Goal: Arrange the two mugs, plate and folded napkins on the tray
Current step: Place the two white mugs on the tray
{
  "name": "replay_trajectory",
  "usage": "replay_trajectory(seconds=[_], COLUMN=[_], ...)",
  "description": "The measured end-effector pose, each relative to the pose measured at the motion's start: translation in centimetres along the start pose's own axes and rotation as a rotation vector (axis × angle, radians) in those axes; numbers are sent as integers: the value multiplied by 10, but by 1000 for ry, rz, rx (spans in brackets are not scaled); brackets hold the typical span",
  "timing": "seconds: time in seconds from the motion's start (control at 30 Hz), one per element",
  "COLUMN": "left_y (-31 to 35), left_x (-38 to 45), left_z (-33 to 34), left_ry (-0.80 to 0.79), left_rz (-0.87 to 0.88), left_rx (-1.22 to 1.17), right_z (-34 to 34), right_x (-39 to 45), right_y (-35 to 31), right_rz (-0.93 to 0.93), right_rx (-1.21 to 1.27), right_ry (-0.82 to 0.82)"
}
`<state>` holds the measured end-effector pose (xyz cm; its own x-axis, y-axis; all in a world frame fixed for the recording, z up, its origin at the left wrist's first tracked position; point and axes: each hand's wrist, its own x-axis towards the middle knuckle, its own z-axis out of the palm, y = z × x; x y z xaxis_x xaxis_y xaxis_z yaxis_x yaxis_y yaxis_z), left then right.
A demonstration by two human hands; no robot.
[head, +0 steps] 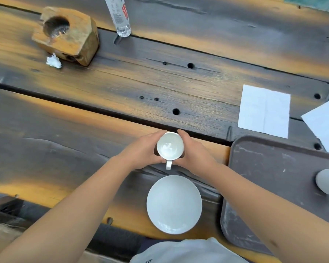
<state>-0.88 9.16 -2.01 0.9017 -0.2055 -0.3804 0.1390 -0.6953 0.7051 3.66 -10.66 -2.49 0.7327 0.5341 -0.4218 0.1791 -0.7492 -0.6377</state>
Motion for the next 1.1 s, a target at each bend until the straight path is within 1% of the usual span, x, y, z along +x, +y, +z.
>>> replay_trajectory(seconds=[0.1,0.23,0.4,0.6,0.73,0.9,1.1], left_y=[9,32,67,108,138,168,196], left_x=[1,5,14,29,40,56,74], left_z=[5,16,37,75,100,132,164], left_ry=[12,36,43,3,-27,-65,-59], left_rz=[17,49,77,100,132,149,188], left_rx=[20,0,1,18,8,3,27], right_z=[-8,-21,-40,-64,-79,-94,-105], right_x=[-12,-30,-59,-103,-132,-160,-182], right_y=[8,24,49,87,113,147,185], right_rz=[-19,-16,36,107,122,147,209], right_rx=[43,80,153,207,257,258,333], right_ry=[58,90,121,180,218,250,264])
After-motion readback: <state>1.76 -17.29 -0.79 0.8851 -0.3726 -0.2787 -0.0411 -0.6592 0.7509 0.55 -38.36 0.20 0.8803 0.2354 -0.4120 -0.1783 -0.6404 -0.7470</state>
